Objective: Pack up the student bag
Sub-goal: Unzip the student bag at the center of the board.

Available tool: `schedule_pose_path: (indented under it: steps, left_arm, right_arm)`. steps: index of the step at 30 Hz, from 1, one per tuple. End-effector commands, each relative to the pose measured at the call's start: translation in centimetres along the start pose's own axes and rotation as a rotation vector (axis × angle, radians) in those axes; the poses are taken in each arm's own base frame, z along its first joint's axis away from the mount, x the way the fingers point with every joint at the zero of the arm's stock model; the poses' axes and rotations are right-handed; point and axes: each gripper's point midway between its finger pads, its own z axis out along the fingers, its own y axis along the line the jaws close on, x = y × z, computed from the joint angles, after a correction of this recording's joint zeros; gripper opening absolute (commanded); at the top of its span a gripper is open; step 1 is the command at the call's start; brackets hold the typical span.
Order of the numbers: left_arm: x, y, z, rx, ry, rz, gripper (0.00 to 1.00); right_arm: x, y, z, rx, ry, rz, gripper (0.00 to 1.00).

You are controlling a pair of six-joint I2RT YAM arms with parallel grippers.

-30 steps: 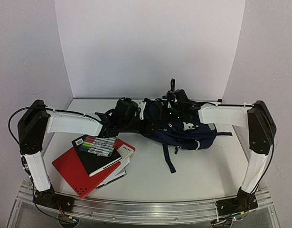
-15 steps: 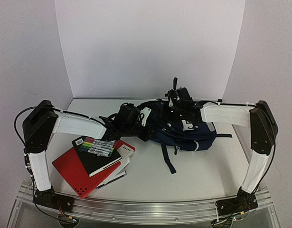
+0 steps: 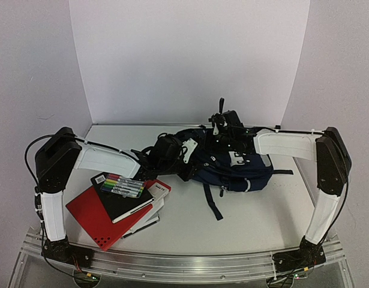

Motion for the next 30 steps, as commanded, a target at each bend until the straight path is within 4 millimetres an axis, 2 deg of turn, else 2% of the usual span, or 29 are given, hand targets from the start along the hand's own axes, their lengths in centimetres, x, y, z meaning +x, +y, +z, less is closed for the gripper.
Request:
schedule_pose_path:
  steps: [1, 7, 12, 18, 20, 23, 30]
  left_arm:
    - [-2.6, -0.1, 0.5, -0.030, -0.063, 0.077, 0.38]
    - [-2.2, 0.6, 1.5, -0.077, -0.061, 0.086, 0.38]
    - [-1.4, 0.1, 2.1, -0.061, -0.051, 0.084, 0.38]
    - [-0.7, -0.8, 2.2, -0.008, -0.060, 0.024, 0.43]
    - [-0.4, -1.1, 2.6, 0.008, -0.057, -0.003, 0.38]
    - [-0.5, -1.8, 2.8, 0.055, -0.064, -0.050, 0.19]
    - [-0.8, -2.3, 2.4, 0.088, -0.094, -0.121, 0.07]
  right_arm:
    - [-7.1, 5.0, -4.8, -0.167, -0.186, 0.038, 0.00]
    - [-7.1, 5.4, -4.9, -0.186, -0.178, 0.041, 0.00]
    - [-7.5, 5.4, -5.2, -0.193, -0.184, 0.056, 0.00]
    - [-8.1, 5.2, -5.6, -0.203, -0.189, 0.089, 0.00]
    - [-8.1, 5.2, -5.7, -0.211, -0.185, 0.097, 0.00]
    - [-8.1, 5.2, -5.6, -0.213, -0.183, 0.105, 0.00]
    - [-8.0, 4.5, -5.6, -0.206, -0.182, 0.119, 0.00]
